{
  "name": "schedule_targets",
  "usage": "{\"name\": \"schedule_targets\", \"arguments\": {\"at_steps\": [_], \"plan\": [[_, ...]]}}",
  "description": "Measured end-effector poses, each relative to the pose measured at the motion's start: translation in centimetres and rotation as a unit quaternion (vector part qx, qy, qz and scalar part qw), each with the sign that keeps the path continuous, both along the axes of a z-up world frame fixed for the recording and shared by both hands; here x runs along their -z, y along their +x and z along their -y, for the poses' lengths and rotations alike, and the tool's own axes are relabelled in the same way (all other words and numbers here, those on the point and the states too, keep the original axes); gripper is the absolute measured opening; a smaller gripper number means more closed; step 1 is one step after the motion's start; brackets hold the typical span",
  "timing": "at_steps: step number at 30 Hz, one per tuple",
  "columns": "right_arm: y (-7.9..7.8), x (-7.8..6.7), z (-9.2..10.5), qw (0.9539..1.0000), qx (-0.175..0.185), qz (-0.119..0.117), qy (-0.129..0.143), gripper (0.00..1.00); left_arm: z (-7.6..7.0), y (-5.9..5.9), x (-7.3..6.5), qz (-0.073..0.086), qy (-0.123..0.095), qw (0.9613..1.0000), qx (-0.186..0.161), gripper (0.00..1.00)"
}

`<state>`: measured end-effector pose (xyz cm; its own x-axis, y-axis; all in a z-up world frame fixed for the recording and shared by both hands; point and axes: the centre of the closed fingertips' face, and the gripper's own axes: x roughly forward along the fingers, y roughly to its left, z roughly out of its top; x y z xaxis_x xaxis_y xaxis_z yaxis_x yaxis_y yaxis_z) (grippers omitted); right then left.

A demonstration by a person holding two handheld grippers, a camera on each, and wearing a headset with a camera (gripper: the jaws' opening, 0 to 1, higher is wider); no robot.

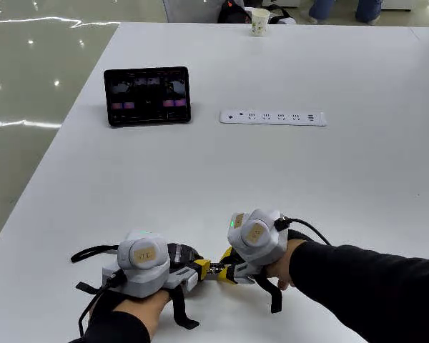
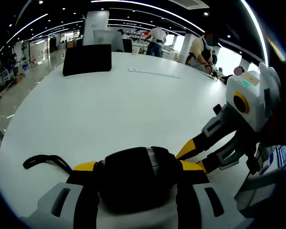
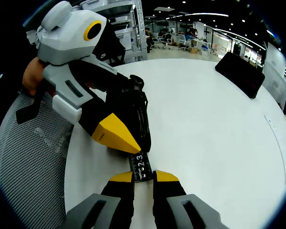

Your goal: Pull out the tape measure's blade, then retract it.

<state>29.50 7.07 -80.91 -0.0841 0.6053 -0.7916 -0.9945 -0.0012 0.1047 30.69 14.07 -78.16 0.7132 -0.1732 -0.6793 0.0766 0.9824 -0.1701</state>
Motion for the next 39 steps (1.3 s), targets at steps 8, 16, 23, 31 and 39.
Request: {"name": "schedule_targets", "arguments": {"at_steps": [8,16,23,31,39], "plan": [[0.0,0.0,-0.3,1.0,-0.001,0.0,0.002,0.11,0.0,0.0,0.0,0.0,-0.001,1.0,-0.001,0.61],[0.0,0.0,-0.6,1.0,-0.002,0.0,0.005,0.12,0.0,0.0,0.1,-0.001,-0.001,1.0,0.0,0.61],[-0.1,0.0,-0.8,1.0,-0.005,0.001,0.006,0.12,0.1,0.0,0.1,-0.001,-0.002,1.0,0.0,0.61],[-0.2,0.0,-1.0,0.9999,-0.009,0.003,0.005,0.12,0.1,-0.1,0.0,-0.002,-0.003,1.0,0.0,0.61],[-0.3,-0.1,-1.3,0.9999,-0.011,0.002,0.006,0.12,0.1,-0.1,0.0,-0.003,-0.004,1.0,-0.001,0.61]]}}
